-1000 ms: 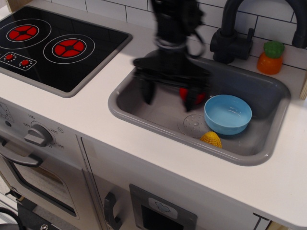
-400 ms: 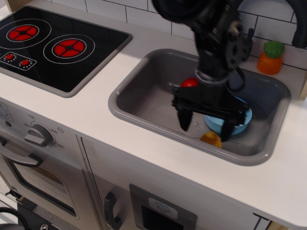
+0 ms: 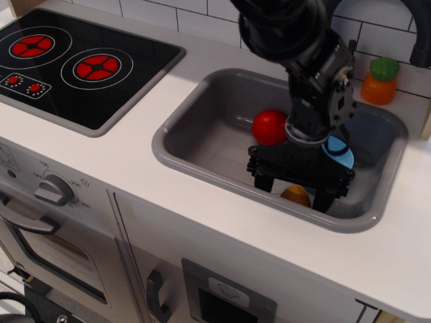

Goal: Put corn in bowl sink

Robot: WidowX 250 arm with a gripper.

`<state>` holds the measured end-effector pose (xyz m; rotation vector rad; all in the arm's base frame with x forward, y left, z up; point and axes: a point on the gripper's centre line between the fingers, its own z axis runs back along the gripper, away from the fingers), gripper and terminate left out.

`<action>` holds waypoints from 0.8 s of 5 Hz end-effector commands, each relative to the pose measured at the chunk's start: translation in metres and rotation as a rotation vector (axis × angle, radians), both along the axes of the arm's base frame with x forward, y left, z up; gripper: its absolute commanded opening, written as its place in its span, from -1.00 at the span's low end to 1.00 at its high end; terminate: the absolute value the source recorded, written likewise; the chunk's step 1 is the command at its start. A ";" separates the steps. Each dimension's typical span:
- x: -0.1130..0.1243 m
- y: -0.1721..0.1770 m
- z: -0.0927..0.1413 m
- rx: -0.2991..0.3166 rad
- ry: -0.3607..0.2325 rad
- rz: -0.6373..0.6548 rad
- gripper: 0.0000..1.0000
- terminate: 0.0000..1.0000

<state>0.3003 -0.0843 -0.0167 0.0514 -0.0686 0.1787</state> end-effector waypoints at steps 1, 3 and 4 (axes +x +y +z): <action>0.005 -0.003 0.008 -0.004 -0.035 0.011 -1.00 -1.00; 0.012 0.002 0.034 -0.044 -0.056 0.043 -1.00 -1.00; 0.018 0.006 0.058 -0.101 -0.042 0.046 -1.00 -1.00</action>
